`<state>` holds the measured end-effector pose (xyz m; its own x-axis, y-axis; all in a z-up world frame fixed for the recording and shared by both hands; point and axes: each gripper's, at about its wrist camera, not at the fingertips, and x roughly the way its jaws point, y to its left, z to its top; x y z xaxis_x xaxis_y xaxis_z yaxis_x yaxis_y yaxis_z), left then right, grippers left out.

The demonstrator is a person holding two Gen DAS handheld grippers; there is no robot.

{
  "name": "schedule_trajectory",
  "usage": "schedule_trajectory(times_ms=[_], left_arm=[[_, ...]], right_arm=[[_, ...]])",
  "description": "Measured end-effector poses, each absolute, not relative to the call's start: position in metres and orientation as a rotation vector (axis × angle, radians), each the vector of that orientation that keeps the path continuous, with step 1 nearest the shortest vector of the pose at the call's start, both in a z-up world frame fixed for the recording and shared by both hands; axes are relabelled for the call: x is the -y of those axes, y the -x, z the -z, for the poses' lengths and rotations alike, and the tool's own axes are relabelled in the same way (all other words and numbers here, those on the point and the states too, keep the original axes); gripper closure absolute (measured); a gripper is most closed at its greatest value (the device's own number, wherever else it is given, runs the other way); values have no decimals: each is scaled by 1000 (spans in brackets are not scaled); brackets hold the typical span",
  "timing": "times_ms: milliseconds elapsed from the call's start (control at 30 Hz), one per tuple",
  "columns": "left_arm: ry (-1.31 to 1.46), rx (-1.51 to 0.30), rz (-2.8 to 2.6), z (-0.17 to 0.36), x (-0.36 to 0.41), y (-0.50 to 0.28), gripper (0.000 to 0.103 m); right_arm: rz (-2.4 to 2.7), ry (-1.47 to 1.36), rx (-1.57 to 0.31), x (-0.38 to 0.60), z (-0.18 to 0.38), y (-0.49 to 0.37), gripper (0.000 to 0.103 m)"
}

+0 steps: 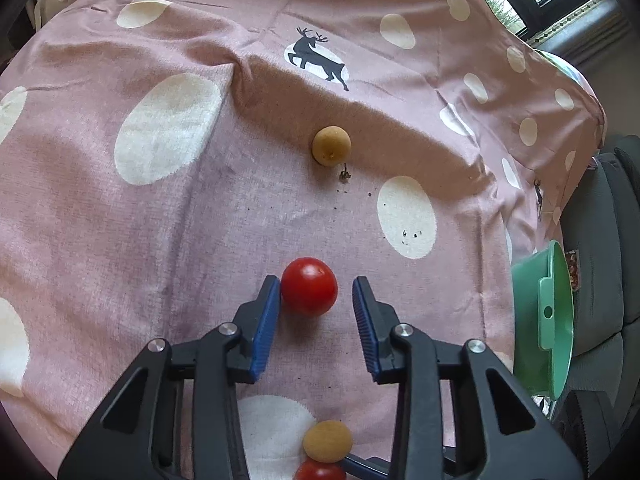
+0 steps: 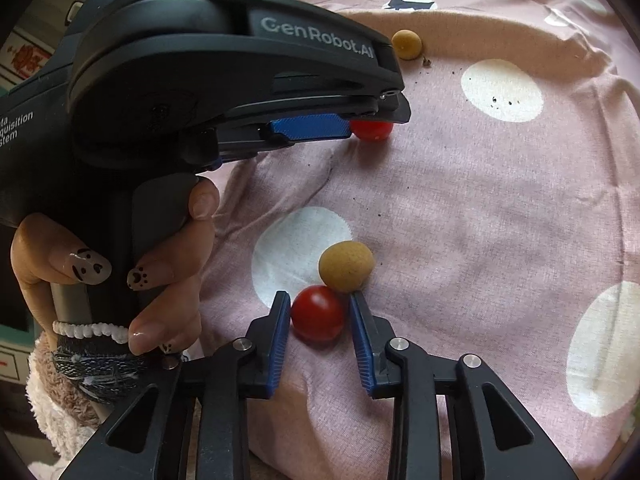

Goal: Organize fruits
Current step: 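Close the left gripper on a cherry tomato while the right gripper closes on another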

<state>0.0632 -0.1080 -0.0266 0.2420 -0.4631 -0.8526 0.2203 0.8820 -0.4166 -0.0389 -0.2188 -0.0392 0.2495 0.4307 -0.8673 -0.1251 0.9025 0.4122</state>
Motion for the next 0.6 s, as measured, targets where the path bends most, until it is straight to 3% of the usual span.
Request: schedule_trajectory(times_ms=[33,600], left_arm=[[226,-1239,467,27,108,-64,76],[200,-1156,449,9,107,-53,76]], right_arm=[[-384,-277,-1266,216,40,38,73],[-346,-309,-1207,233,30,43,74]])
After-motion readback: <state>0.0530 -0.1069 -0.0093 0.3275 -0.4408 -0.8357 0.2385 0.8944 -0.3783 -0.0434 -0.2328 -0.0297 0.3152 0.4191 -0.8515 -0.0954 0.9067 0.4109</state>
